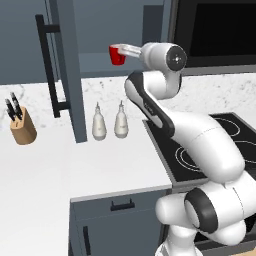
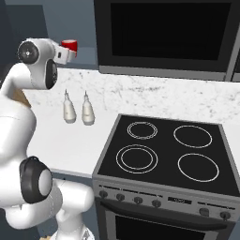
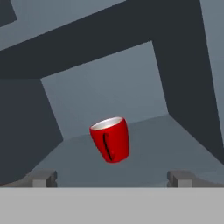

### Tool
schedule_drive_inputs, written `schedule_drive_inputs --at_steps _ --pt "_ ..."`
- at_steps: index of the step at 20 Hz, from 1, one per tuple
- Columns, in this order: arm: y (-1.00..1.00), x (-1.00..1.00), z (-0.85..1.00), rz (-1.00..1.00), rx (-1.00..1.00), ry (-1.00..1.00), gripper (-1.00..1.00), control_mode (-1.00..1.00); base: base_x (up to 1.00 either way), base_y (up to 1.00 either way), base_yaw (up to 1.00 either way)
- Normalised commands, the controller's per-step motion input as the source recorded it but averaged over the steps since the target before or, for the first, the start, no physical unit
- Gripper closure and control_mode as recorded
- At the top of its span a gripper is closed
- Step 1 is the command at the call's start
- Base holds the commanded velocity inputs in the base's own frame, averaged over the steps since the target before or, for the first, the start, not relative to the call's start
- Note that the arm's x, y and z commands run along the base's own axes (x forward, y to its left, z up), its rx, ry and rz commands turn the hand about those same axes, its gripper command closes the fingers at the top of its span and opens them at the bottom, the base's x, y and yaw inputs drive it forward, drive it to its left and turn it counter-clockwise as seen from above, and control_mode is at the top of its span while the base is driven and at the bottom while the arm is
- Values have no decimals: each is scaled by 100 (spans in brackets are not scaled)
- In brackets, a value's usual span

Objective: Gather all objects into one cabinet and sort the glasses and bowls to opposite sides.

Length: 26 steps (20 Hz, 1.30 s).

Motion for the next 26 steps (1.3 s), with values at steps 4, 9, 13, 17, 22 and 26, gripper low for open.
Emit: schedule_drive_inputs --at_steps 4,9,13,17,22,26 --pt "0 46 0 0 5 31 -100 -100 0 0 0" --pt "0 21 0 0 2 9 -100 -100 0 0 0" --pt "17 52 -4 3 -3 17 -100 -100 0 0 0" --pt "7 33 -6 1 -1 10 -100 -100 0 0 0" --pt "12 51 -8 0 -10 4 -100 -100 0 0 0" --pt "26 27 -2 1 -6 1 -100 -100 0 0 0"
